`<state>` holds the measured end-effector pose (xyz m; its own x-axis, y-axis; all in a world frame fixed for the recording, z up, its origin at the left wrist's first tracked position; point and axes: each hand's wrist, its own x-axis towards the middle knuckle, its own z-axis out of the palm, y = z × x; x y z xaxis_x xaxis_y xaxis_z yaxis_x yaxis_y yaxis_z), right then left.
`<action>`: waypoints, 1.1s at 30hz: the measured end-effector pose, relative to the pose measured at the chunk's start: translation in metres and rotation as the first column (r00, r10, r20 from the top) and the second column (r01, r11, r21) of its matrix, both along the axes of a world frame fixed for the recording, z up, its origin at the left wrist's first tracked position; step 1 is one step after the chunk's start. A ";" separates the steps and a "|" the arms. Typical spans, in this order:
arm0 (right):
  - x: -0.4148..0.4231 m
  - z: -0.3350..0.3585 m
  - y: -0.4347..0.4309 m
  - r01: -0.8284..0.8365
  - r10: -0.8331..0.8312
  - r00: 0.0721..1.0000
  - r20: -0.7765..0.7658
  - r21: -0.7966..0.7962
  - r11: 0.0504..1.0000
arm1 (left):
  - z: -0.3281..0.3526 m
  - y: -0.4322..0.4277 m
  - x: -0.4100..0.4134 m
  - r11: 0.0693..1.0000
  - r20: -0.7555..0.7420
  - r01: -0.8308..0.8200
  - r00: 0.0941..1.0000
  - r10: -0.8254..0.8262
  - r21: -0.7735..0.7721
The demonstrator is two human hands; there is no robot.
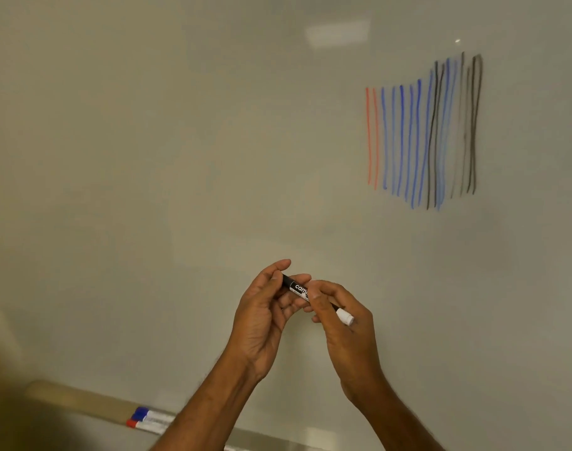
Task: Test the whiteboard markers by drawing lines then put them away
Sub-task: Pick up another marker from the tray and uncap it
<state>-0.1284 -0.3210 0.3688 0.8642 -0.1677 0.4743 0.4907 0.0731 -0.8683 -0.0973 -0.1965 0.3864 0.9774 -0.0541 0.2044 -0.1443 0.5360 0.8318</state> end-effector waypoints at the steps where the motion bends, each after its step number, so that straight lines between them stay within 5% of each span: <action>1: 0.000 -0.008 0.001 -0.007 0.007 1.000 -0.013 -0.016 1.000 | -0.009 0.006 0.000 1.000 -0.011 -0.014 1.000 0.015 0.025; 7: 0.003 -0.070 0.014 -0.060 0.031 0.994 -0.109 -0.268 0.962 | -0.073 0.044 0.003 0.949 -0.020 -0.118 0.991 0.129 0.292; 16: 0.032 -0.208 0.048 -0.008 -0.162 0.945 -0.283 -0.516 0.857 | -0.206 0.108 0.004 0.761 -0.073 -0.203 0.947 0.312 0.615; 21: 0.045 -0.270 0.060 0.003 -0.267 0.921 -0.282 -0.683 0.731 | -0.280 0.149 0.001 0.470 -0.064 -0.151 0.910 0.410 0.870; 24: 0.056 -0.297 0.072 -0.015 -0.297 0.917 -0.267 -0.766 0.642 | -0.320 0.160 -0.011 0.252 -0.042 -0.035 0.955 0.294 0.967; 30: 0.080 -0.337 0.099 -0.102 -0.317 0.904 -0.289 -0.863 0.496 | -0.369 0.156 -0.010 -0.129 -0.088 0.098 0.993 0.078 0.987; 33: 0.093 -0.355 0.112 -0.147 -0.315 0.899 -0.303 -0.889 0.434 | -0.383 0.153 0.003 -0.224 -0.121 0.126 0.992 0.034 0.966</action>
